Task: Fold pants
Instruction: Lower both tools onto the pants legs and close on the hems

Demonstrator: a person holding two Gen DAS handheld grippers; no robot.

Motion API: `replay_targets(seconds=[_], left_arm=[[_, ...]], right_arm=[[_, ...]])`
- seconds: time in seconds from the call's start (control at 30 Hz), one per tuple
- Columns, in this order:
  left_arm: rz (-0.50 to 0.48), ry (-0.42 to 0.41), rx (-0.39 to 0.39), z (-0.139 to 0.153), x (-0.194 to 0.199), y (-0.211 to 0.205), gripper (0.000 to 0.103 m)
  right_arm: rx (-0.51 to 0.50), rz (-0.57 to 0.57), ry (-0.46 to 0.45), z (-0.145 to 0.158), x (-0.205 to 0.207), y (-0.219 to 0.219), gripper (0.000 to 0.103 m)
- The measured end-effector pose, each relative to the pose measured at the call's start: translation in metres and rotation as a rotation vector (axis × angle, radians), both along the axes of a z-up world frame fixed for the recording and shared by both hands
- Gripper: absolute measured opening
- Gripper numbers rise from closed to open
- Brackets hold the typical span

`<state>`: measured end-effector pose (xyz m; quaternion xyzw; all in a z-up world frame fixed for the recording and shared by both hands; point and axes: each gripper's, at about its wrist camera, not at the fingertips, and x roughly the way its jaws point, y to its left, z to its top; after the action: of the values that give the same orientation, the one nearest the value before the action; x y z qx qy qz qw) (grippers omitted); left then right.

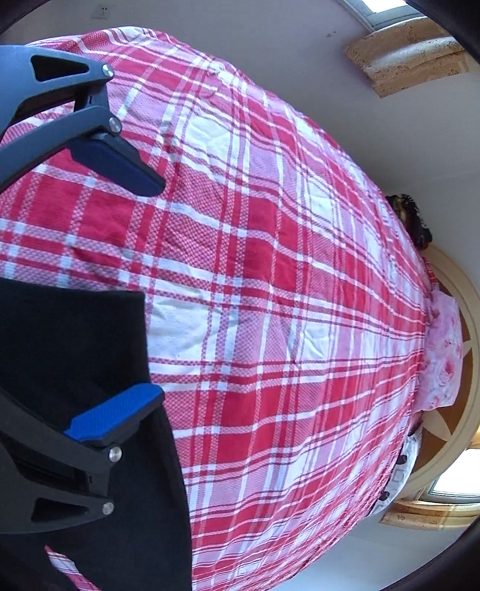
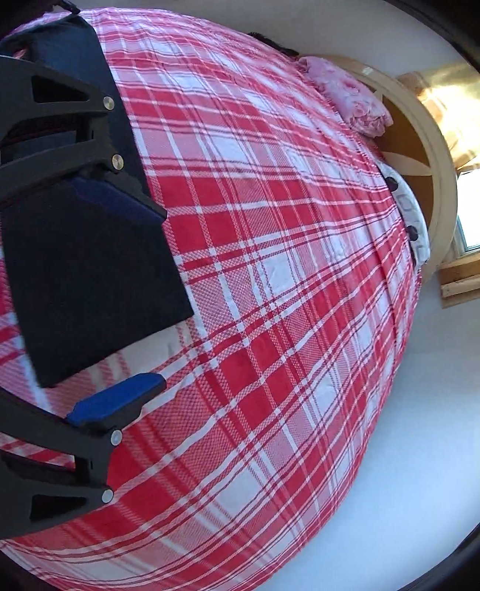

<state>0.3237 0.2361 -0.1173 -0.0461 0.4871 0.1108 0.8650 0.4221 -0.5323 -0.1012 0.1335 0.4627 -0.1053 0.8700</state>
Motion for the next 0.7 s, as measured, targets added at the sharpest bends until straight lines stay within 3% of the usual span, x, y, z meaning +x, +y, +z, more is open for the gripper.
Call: replay_targets(seconds=[0.13,0.2,0.27,0.43,0.7], left_arm=[[-0.014,0.028,-0.055,-0.009,0.011,0.004,0.094],[-0.021,0.034,-0.083,-0.01,0.015,0.006,0.094],[-0.029,0.032,-0.083,-0.011,0.017,0.007,0.094],[-0.041,0.069,-0.127,-0.019,0.024,0.011,0.091],[-0.069,0.054,-0.219,-0.014,0.008,0.014,0.088]], right_arm=[[0.0,0.016,0.059,-0.011,0.02,-0.006,0.079],[-0.001,0.031,0.095,-0.017,0.027,-0.007,0.072],[0.006,0.039,0.123,-0.025,0.031,-0.009,0.072],[0.002,0.053,0.127,-0.03,0.035,-0.009,0.071],[0.053,0.052,0.123,-0.033,0.033,-0.019,0.065]])
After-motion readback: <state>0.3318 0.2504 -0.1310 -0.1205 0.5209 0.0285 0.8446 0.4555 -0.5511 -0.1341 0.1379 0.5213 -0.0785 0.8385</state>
